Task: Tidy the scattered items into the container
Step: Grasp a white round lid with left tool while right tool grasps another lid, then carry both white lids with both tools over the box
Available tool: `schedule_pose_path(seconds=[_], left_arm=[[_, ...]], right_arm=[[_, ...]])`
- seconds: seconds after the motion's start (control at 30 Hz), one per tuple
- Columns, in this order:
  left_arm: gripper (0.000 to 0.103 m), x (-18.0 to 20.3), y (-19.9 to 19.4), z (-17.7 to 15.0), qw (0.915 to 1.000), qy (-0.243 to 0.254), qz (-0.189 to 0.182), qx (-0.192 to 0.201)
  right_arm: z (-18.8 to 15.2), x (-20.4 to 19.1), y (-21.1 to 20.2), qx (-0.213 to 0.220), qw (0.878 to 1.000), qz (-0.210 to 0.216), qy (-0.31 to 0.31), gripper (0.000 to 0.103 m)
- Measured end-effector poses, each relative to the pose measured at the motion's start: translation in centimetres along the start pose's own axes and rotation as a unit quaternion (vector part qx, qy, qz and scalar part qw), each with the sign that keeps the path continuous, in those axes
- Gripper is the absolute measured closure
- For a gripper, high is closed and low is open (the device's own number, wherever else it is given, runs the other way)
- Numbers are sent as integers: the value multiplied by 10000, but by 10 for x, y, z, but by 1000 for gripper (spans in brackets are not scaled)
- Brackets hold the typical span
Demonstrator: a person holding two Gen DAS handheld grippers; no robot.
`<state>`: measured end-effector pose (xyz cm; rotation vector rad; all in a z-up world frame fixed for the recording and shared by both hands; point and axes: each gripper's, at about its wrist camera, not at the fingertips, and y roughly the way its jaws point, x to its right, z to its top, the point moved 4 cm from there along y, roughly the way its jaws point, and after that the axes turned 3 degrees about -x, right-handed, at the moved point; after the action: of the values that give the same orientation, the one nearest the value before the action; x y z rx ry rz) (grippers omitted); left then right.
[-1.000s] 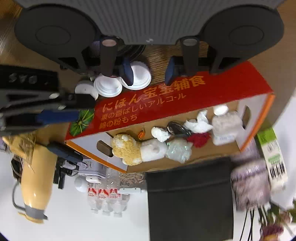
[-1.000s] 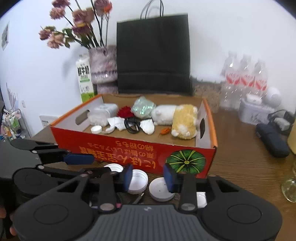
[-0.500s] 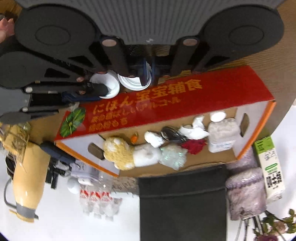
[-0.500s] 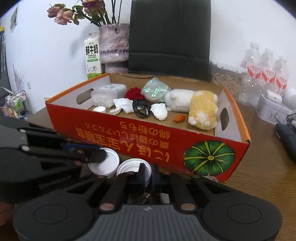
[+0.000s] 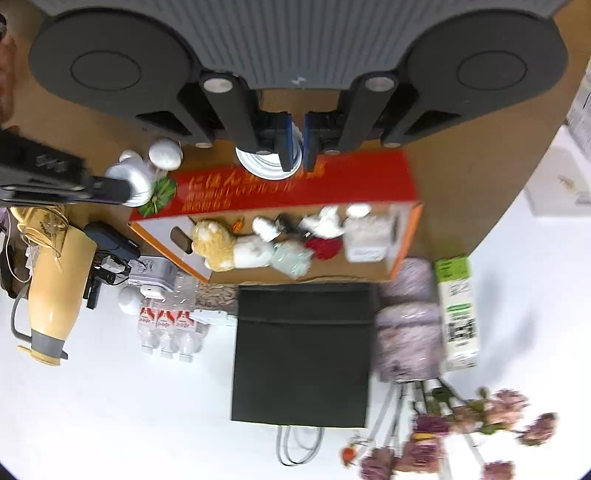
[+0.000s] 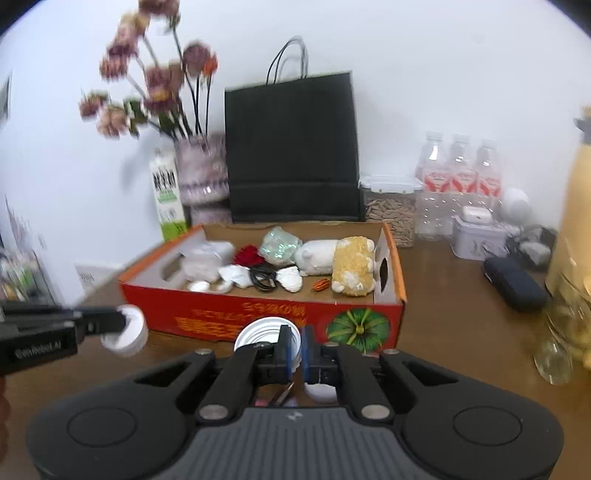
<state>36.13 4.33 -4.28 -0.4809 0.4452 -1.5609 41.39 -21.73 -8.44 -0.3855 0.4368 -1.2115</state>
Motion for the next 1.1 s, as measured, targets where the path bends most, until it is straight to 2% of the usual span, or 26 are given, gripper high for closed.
schedule_pose_path(seconds=[0.13, 0.23, 0.6, 0.73, 0.97, 1.1], left_arm=[[97, -5, -34, -25, 9995, -253, 16, -160], [97, -5, -53, -45, 9991, -319, 163, -235], [97, -4, -123, -105, 9974, -455, 297, -480], [97, -6, -139, -112, 9974, -470, 313, -445], [97, -1, -144, -106, 9982, -450, 226, -340], [97, -2, -133, -93, 9977, -553, -73, -393]], right_arm=[[-23, -4, -37, -92, 9999, -78, 38, 99], [-44, -12, -58, -212, 9997, -59, 64, 99], [-100, -34, -125, -374, 9993, -36, 26, 99], [-113, -41, -136, -469, 9989, -10, 10, 99], [-115, -43, -150, -322, 9994, -85, 66, 99], [-100, -35, -146, -357, 9979, 340, 426, 99]])
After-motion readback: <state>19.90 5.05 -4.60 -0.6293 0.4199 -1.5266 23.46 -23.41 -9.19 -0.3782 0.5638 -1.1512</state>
